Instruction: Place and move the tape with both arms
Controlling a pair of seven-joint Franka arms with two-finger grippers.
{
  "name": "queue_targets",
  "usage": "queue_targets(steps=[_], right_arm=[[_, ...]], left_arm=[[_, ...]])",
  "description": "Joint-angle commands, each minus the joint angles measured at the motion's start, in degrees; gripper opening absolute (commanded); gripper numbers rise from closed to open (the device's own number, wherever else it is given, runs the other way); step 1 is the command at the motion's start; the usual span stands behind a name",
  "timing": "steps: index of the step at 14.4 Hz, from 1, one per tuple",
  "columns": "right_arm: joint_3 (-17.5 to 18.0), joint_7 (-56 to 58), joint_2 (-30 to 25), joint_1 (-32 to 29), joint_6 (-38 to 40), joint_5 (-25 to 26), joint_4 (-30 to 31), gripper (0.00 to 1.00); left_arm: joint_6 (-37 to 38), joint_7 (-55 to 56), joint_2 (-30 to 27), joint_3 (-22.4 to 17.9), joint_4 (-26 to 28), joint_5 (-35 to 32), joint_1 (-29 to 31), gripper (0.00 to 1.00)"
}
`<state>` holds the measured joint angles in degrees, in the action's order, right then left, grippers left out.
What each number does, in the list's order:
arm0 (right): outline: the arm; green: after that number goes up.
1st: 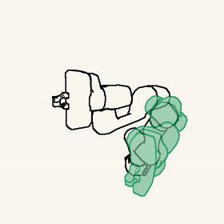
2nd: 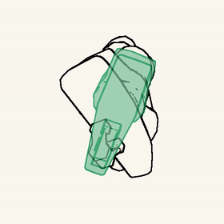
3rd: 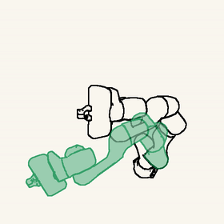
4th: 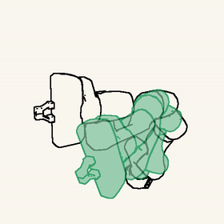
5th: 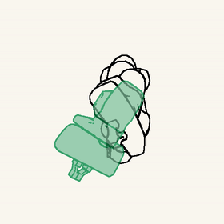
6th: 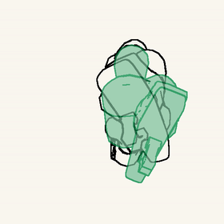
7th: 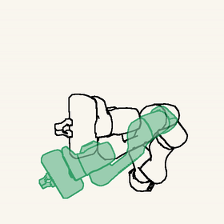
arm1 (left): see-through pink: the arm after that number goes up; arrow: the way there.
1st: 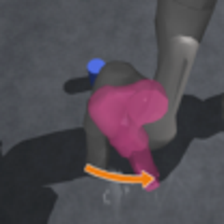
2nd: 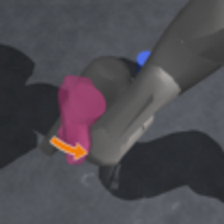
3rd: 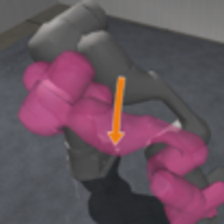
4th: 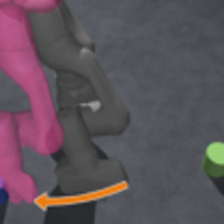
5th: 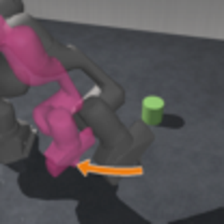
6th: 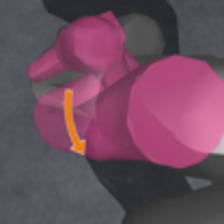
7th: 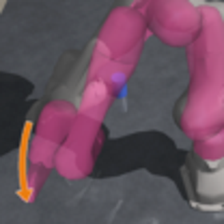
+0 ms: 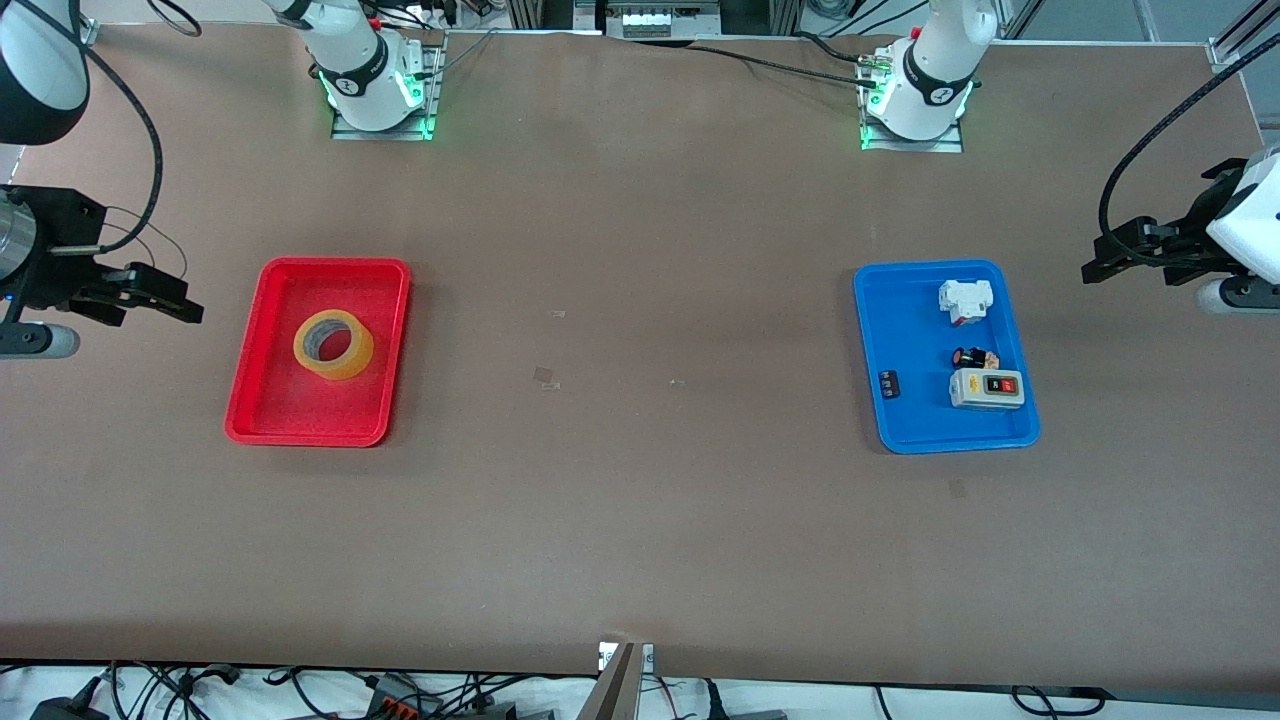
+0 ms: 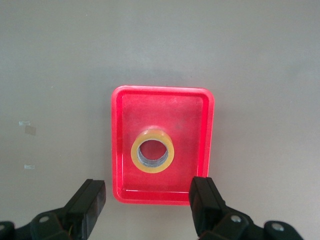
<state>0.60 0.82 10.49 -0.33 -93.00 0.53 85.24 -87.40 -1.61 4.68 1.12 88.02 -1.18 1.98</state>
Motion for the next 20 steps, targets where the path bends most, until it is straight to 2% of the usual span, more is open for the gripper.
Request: queue_targets(steps=[1, 7, 20], right_arm=[[0.45, -0.11, -2.14, 0.24, -0.95, 0.61, 3.35, 1.00], [0.37, -0.11, -7.58, 0.25, -3.32, 0.61, 9.67, 1.00], [0.28, 0.68, -8.91, 0.16, 0.36, 0.70, 9.59, 1.00]], left_arm=[[0.12, -0.58, -2.48, 0.37, 2.24, -0.58, 0.48, 1.00], [-0.76, -0.59, -4.77, 0.37, 4.96, -0.58, 0.57, 1.00], [-0.67, -0.50, -4.68, 0.37, 4.88, -0.58, 0.57, 1.00]])
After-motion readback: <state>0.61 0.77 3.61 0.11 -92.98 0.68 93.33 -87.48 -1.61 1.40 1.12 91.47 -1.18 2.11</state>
